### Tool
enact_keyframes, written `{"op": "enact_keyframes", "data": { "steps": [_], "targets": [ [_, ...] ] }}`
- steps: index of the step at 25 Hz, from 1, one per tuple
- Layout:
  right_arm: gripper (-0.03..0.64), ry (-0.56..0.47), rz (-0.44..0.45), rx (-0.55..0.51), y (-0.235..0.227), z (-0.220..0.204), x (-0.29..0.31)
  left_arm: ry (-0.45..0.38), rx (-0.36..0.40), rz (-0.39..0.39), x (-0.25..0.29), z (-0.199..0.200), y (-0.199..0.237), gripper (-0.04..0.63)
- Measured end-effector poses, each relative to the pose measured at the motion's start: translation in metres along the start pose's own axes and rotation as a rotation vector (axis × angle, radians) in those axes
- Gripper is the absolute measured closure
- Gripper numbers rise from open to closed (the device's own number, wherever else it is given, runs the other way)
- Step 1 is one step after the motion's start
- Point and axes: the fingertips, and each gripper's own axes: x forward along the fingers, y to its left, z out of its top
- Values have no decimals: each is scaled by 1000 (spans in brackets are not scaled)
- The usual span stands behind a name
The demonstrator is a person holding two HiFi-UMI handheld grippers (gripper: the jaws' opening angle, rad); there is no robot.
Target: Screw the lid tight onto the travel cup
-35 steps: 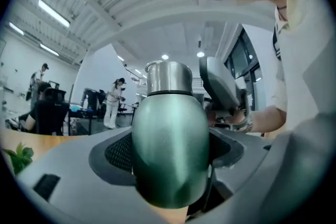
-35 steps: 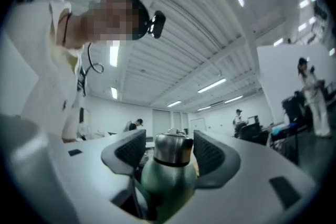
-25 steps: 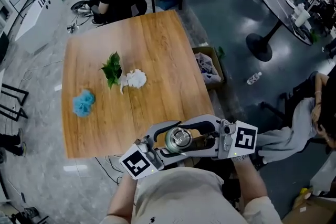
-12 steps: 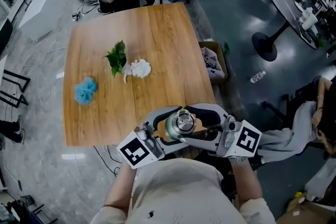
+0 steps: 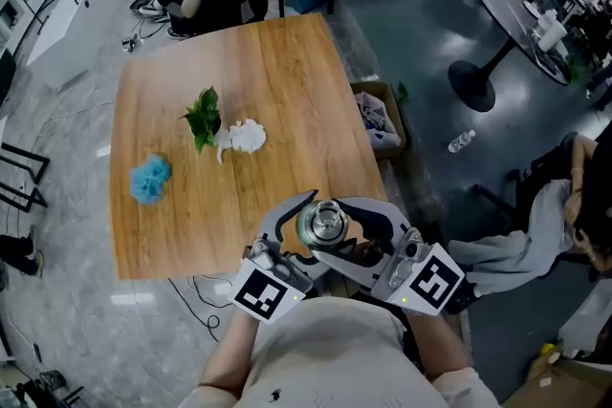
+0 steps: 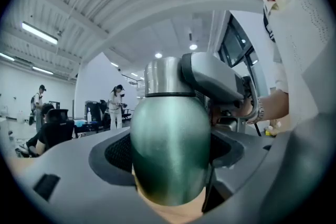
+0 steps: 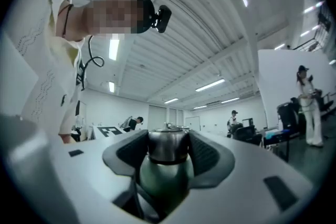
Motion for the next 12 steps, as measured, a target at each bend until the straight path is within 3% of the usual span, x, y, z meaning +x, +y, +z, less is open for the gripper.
{"op": "enact_keyframes", "data": {
  "steps": [3, 5, 7, 10, 12],
  "targets": [
    [376, 21, -99, 28, -9, -3, -3, 19, -69, 75, 3, -6, 6, 202],
    [376, 35, -94, 33, -8, -8, -5, 3, -57, 41, 3, -6, 4, 202],
    [374, 39, 10, 51, 1, -10, -9, -26, -23, -108, -1, -1, -12, 202],
    [348, 27, 276, 107, 24, -6, -17, -30, -46, -378, -17, 2, -45, 202],
    [347, 29, 404, 95, 39, -3, -20, -1, -76, -474, -23, -1, -60, 202]
  ]
}}
